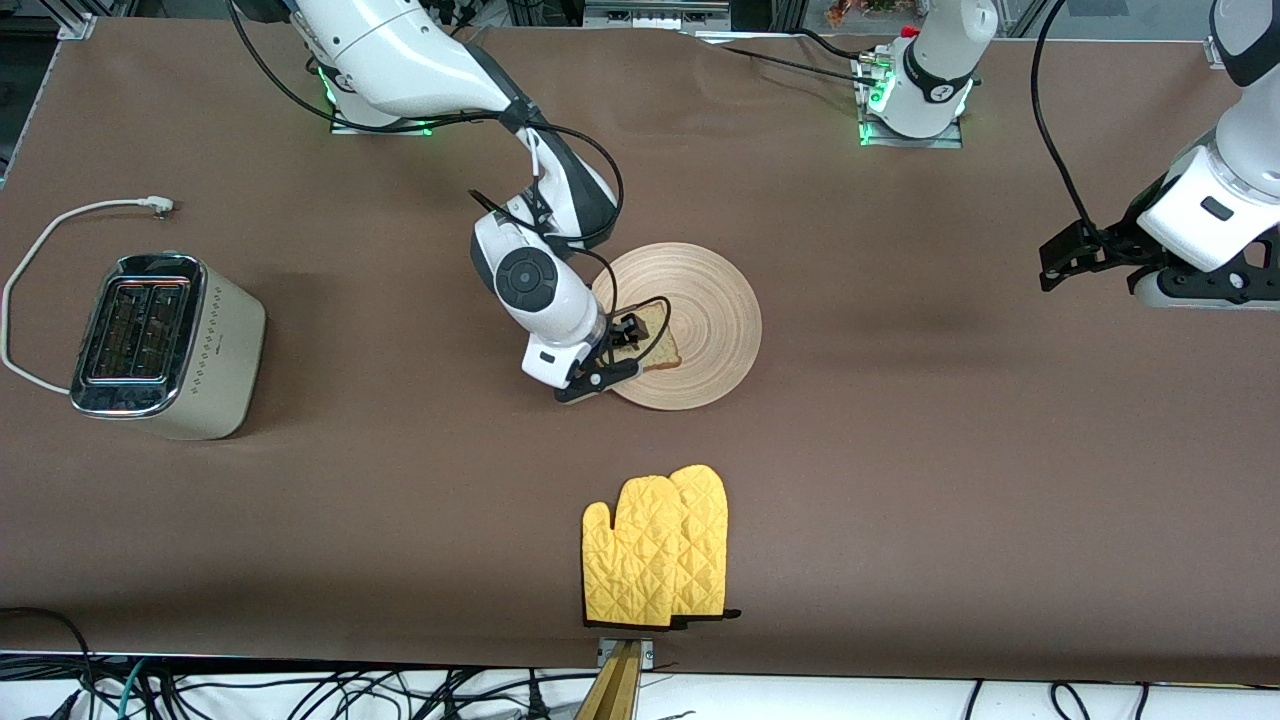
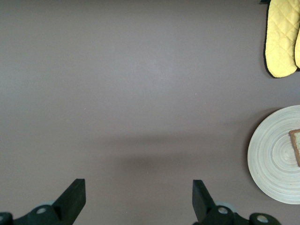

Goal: Move plate and put bread in toaster
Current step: 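Grasp the bread slice on the plate with the right gripper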

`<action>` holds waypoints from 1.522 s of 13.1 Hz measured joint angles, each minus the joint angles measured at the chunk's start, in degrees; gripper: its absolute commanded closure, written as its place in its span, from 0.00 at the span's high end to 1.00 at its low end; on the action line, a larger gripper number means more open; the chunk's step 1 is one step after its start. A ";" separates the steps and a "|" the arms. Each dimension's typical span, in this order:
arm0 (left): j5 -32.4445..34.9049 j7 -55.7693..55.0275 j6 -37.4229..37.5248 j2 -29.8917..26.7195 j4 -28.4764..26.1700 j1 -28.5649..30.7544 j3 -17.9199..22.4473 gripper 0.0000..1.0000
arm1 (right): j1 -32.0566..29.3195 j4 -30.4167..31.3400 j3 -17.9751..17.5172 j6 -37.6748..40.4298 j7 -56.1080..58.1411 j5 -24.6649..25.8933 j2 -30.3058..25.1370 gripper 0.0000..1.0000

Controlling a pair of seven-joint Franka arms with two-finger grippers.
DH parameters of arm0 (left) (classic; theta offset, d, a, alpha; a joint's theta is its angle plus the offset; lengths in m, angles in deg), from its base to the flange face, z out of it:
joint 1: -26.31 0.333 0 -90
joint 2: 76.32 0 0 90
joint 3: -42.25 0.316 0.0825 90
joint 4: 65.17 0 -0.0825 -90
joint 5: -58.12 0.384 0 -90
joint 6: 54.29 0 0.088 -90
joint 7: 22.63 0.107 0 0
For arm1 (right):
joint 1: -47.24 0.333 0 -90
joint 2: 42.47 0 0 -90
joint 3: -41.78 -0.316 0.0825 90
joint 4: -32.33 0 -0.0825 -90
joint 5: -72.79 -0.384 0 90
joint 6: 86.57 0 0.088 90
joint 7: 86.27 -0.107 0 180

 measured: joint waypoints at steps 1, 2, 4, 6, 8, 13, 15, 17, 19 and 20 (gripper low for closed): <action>0.00 0.00 0.01 0.00 0.01 0.00 0.00 1.00 | 0.00 0.00 0.01 0.00 0.00 0.00 0.05 0.87; 0.00 0.00 0.02 0.00 0.02 0.00 0.00 1.00 | 0.00 0.00 0.01 0.00 0.00 0.00 0.09 0.82; 0.00 0.00 0.03 0.00 0.05 0.00 0.00 1.00 | 0.00 -0.01 0.01 0.00 0.02 0.00 0.10 0.77; 0.00 0.00 0.04 0.00 0.06 0.00 0.00 1.00 | 0.00 -0.02 0.01 0.00 0.04 0.00 0.11 0.70; 0.00 0.00 0.04 0.00 0.06 0.00 0.00 1.00 | 0.00 -0.02 0.01 0.00 0.07 0.01 0.13 0.68; 0.00 0.00 0.07 0.02 0.08 0.00 0.00 1.00 | 0.00 -0.02 0.06 0.01 0.10 0.01 0.46 0.54; 0.00 0.00 0.07 0.02 0.11 0.00 0.00 1.00 | -0.01 -0.02 0.16 0.01 0.11 0.05 0.58 0.46; 0.00 0.00 0.07 0.02 0.13 0.00 0.00 1.00 | -0.03 -0.04 0.32 0.01 0.12 0.07 0.57 0.34; 0.00 0.00 0.07 0.02 0.14 0.00 0.00 1.00 | -0.02 -0.05 0.33 0.01 0.14 0.08 0.57 0.22; 0.00 0.00 0.07 0.02 0.14 0.00 0.00 1.00 | -0.02 -0.06 0.35 0.01 0.14 0.08 0.57 0.15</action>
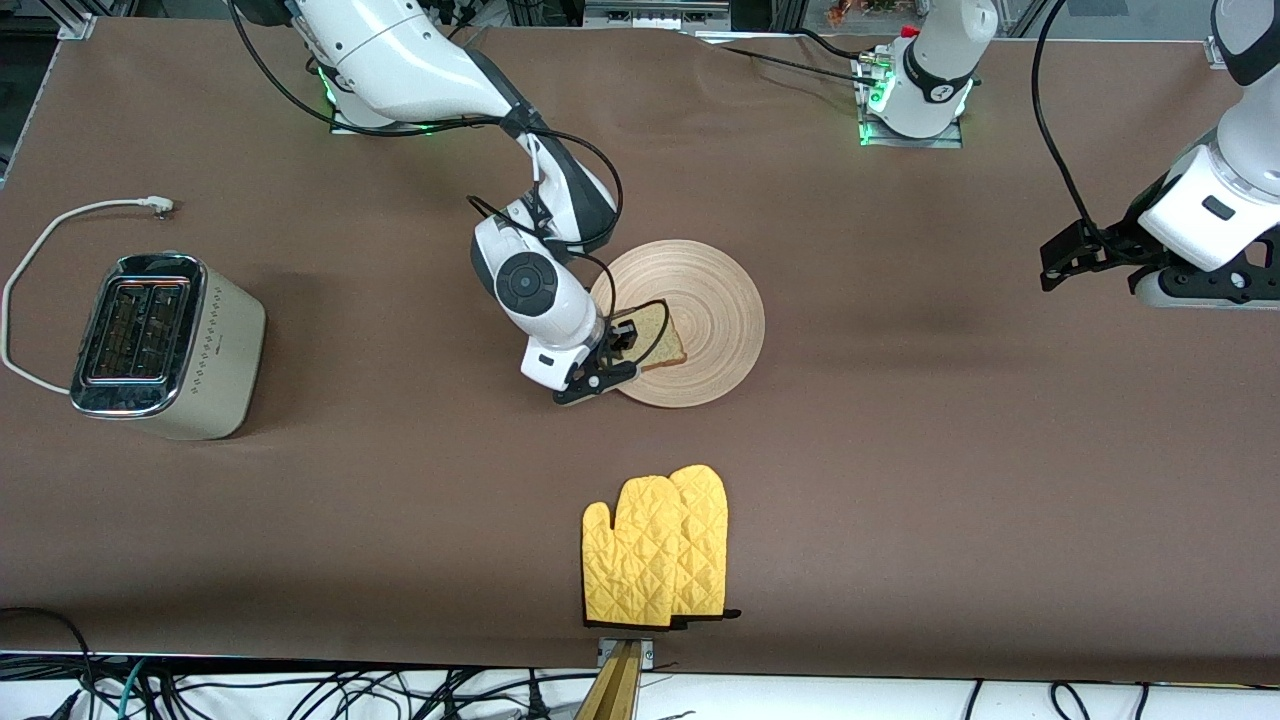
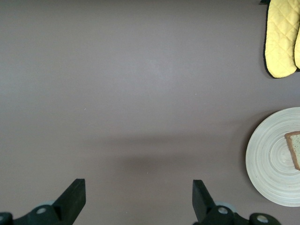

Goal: Move plate and put bread in toaster
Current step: 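Grasp the bread slice on the plate with the right gripper, then lift the bread slice and carry it above the toaster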

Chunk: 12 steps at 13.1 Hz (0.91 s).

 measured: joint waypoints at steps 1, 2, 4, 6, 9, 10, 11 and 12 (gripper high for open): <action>0.00 0.00 0.00 0.00 0.00 0.00 0.00 1.00 | 0.01 0.00 0.00 0.00 0.00 0.00 0.00 0.10; 0.00 0.00 0.00 0.00 0.01 0.00 0.00 1.00 | 0.02 0.00 -0.03 0.02 0.00 0.00 0.01 0.06; 0.00 0.00 0.00 0.00 0.03 0.00 0.00 1.00 | 0.13 0.00 -0.10 0.03 0.01 0.00 0.01 0.00; 0.00 0.00 0.00 0.00 0.04 0.00 0.00 1.00 | 0.20 0.00 -0.10 0.03 0.01 0.00 0.01 0.00; 0.00 0.00 0.00 0.00 0.04 0.00 0.00 1.00 | 0.29 0.00 -0.10 0.03 0.01 0.00 0.01 0.00; 0.00 0.00 0.00 0.00 0.04 0.00 0.00 1.00 | 0.34 -0.01 -0.10 0.03 0.01 0.00 0.01 0.00; 0.00 0.00 0.00 0.00 0.04 0.00 0.00 1.00 | 0.37 -0.07 -0.10 0.10 0.01 0.00 0.01 0.00; 0.00 0.00 0.00 0.00 0.04 0.00 0.00 1.00 | 0.37 -0.22 -0.09 0.42 0.01 0.00 -0.01 0.00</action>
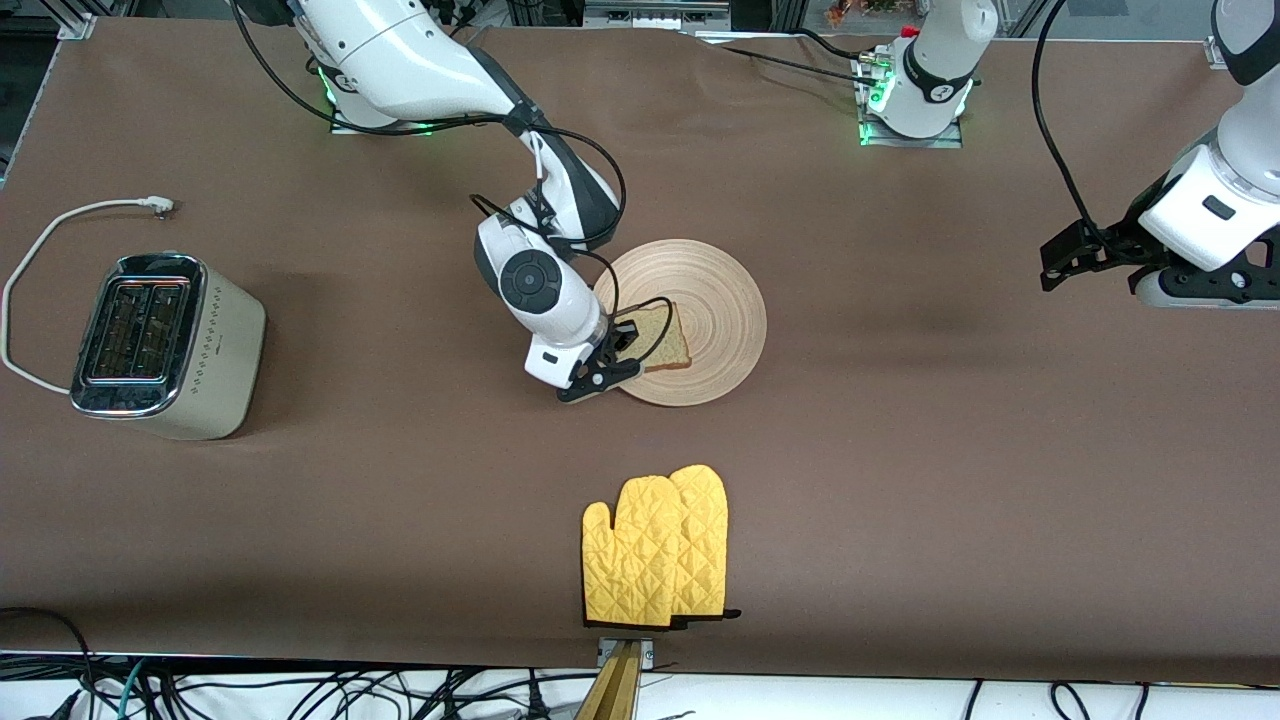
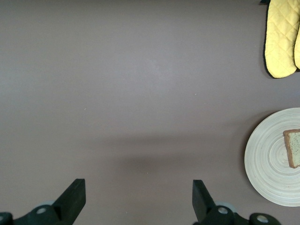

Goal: Move plate and put bread in toaster
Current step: 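Lift the bread slice and carry it above the toaster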

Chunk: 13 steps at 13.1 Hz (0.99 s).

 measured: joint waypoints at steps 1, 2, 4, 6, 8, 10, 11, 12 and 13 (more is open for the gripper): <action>0.00 0.00 0.00 0.00 0.00 0.00 0.00 1.00 | 0.00 -0.29 0.05 0.88 0.00 0.00 -0.09 0.00; 0.00 0.00 0.00 0.00 0.00 0.00 0.00 1.00 | -0.01 -0.72 0.17 2.41 0.00 0.00 -0.32 0.00; 0.00 0.00 0.00 0.00 0.01 0.00 0.00 1.00 | -0.06 -1.91 0.94 6.49 0.00 0.00 -1.39 0.00; 0.00 0.00 0.00 0.00 0.03 0.00 0.00 1.00 | -0.12 -2.79 2.32 11.83 0.00 0.00 -3.70 0.00; 0.00 0.00 0.00 0.01 0.04 0.00 0.00 1.00 | -0.10 -3.27 4.92 18.60 0.00 0.00 -7.23 0.00; 0.00 0.00 0.00 0.01 0.05 0.00 0.00 1.00 | -0.16 -3.44 9.18 25.93 0.00 0.45 -11.23 0.00; 0.00 0.00 0.00 0.02 0.06 0.00 0.00 1.00 | -0.25 -3.47 11.47 29.40 0.15 1.54 -13.21 0.00; 0.00 0.00 0.00 0.02 0.07 -0.01 -0.01 1.00 | -0.38 -3.49 13.74 32.84 0.34 3.58 -15.16 0.00; 0.00 0.00 0.00 0.02 0.07 -0.01 -0.02 1.00 | -0.53 -3.49 15.60 35.76 0.46 6.05 -16.86 0.00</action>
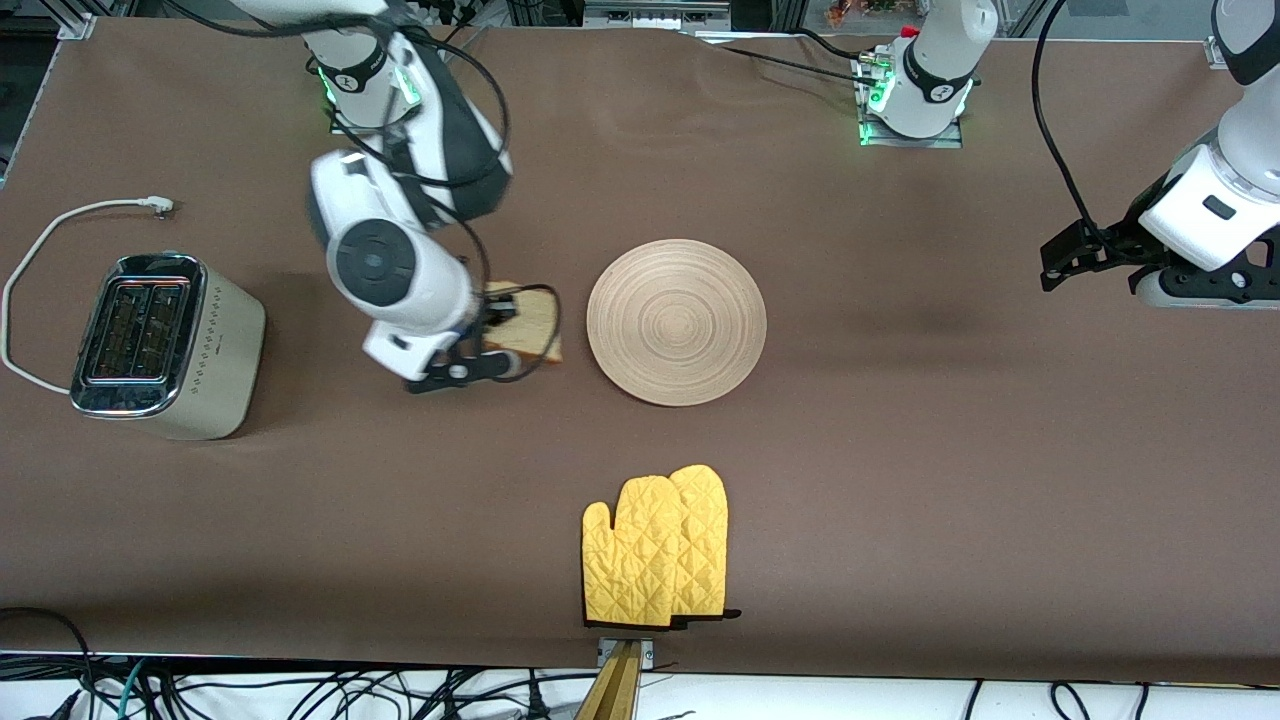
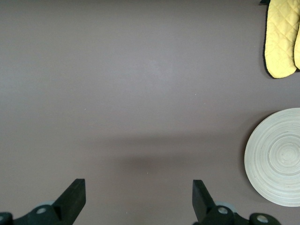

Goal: Move plate and put bread in toaster
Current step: 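Lift the bread slice and carry it above the toaster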

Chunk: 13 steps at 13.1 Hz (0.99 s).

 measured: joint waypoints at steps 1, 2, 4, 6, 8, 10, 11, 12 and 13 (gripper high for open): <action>0.00 0.00 0.00 0.00 0.01 0.00 -0.03 1.00 | -0.16 0.00 1.47 2.56 0.04 3.19 -1.59 0.00; 0.00 0.00 0.00 0.00 0.02 -0.01 -0.04 1.00 | -0.23 0.01 2.63 5.01 0.04 6.68 -3.04 0.00; 0.00 0.00 0.00 0.00 0.04 -0.01 -0.06 1.00 | -0.17 0.03 5.26 9.99 0.03 11.91 -5.14 0.00; 0.00 0.00 0.00 0.00 0.05 -0.01 -0.07 1.00 | -0.15 0.13 9.19 13.35 0.03 16.10 -5.85 0.00; 0.00 0.00 0.00 0.00 0.05 -0.01 -0.08 1.00 | -0.27 0.42 13.98 14.26 0.21 20.09 -5.81 0.00; 0.00 0.00 0.00 0.00 0.05 -0.01 -0.08 1.00 | -0.37 0.76 18.75 14.27 1.50 22.82 -5.74 0.00; 0.00 0.00 0.00 0.00 0.05 -0.01 -0.08 1.00 | -0.51 0.97 21.00 14.07 2.76 23.74 -5.65 0.00; 0.00 0.00 0.00 0.00 0.05 -0.02 -0.08 1.00 | -1.10 1.04 22.45 13.60 4.60 24.31 -5.48 0.00; 0.00 0.00 0.00 0.00 0.05 -0.02 -0.09 1.00 | -2.23 1.07 23.09 12.80 6.47 24.84 -5.20 0.00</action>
